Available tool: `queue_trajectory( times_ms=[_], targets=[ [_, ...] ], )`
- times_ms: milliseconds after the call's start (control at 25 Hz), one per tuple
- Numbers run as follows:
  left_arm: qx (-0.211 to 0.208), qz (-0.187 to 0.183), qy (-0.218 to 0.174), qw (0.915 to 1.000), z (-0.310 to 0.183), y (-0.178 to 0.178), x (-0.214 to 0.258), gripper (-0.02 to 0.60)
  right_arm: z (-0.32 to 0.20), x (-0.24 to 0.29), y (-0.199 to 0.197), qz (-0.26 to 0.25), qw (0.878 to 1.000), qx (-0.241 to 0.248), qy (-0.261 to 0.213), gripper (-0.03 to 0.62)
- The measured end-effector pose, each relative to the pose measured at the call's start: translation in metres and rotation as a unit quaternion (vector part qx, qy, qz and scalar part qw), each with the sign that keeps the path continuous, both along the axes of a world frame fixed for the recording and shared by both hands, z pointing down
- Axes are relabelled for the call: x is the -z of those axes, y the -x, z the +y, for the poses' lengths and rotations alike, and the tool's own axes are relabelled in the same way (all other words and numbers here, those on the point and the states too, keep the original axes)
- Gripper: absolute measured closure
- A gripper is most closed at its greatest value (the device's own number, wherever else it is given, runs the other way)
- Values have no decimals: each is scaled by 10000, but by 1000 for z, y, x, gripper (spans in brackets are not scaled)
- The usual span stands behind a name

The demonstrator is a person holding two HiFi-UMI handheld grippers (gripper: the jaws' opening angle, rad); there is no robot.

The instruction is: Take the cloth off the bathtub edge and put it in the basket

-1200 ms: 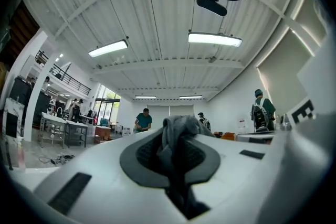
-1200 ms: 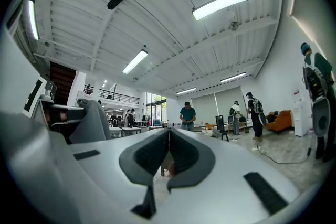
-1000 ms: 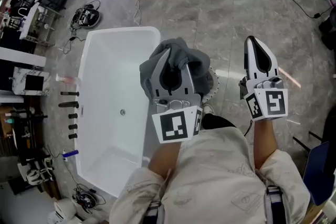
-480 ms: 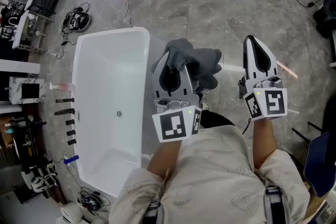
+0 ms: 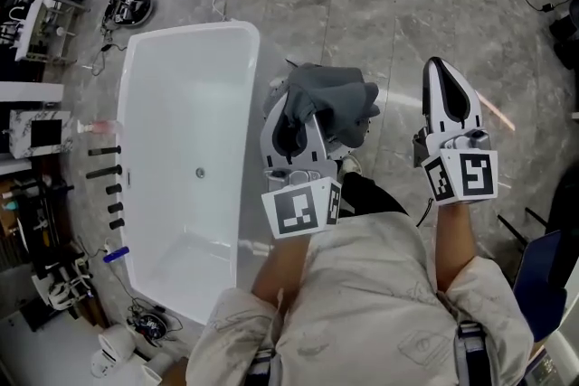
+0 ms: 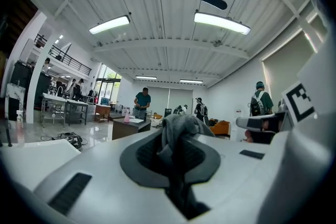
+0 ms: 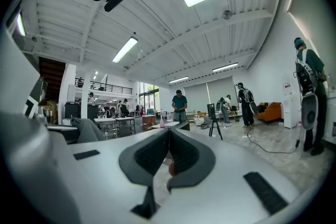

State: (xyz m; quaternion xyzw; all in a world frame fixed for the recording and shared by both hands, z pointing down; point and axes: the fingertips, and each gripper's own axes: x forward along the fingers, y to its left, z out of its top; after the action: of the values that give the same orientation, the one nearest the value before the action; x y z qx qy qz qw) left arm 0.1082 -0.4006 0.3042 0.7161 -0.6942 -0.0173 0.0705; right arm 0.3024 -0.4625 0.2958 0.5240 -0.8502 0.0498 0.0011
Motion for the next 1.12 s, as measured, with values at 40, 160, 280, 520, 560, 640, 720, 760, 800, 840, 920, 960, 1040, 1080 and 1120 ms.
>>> queue_trajectory(
  times_ms=[40, 160, 280, 520, 560, 640, 720, 760, 800, 840, 920, 960, 1040, 1080, 1120],
  targets=[
    [33, -14, 76, 10000, 1, 2, -7, 554, 0, -6, 3, 10, 10000, 30, 63, 606],
    [154, -43, 320, 9994, 8, 9, -32, 555, 1, -27, 9, 31, 9996, 97, 266, 606],
    [283, -97, 578, 9979, 10, 19, -62, 555, -3, -49, 16, 33, 9989, 170, 446, 606],
    [605, -77, 1226, 9906, 10, 43, -132, 554, -14, -91, 31, 78, 9960, 392, 799, 606],
    [657, -76, 1331, 9889, 11, 47, -144, 555, -16, -99, 34, 93, 9953, 421, 864, 606],
    [732, -70, 1582, 9847, 15, 54, -170, 554, -17, -116, 39, 118, 9937, 462, 1012, 606],
    [775, -58, 1857, 9795, 18, 57, -200, 555, -17, -133, 43, 141, 9919, 506, 1153, 606],
    [791, -50, 1987, 9768, 19, 58, -215, 555, -17, -140, 44, 156, 9911, 533, 1209, 606],
    [808, -35, 2109, 9741, 19, 59, -230, 554, -18, -148, 46, 172, 9903, 562, 1259, 606],
    [827, -11, 2226, 9714, 18, 60, -245, 555, -19, -155, 48, 189, 9895, 590, 1305, 606],
    [865, 60, 2461, 9654, 17, 62, -275, 554, -21, -168, 50, 227, 9879, 630, 1399, 606],
    [882, 101, 2575, 9622, 16, 63, -289, 555, -22, -174, 50, 250, 9870, 642, 1451, 606],
    [922, 171, 2786, 9558, 16, 64, -316, 555, -23, -187, 52, 290, 9850, 679, 1557, 606],
    [939, 176, 2893, 9525, 15, 66, -329, 555, -24, -194, 54, 314, 9839, 706, 1613, 606],
    [944, 165, 3007, 9489, 15, 67, -342, 554, -24, -202, 56, 348, 9826, 736, 1671, 606]
  ],
)
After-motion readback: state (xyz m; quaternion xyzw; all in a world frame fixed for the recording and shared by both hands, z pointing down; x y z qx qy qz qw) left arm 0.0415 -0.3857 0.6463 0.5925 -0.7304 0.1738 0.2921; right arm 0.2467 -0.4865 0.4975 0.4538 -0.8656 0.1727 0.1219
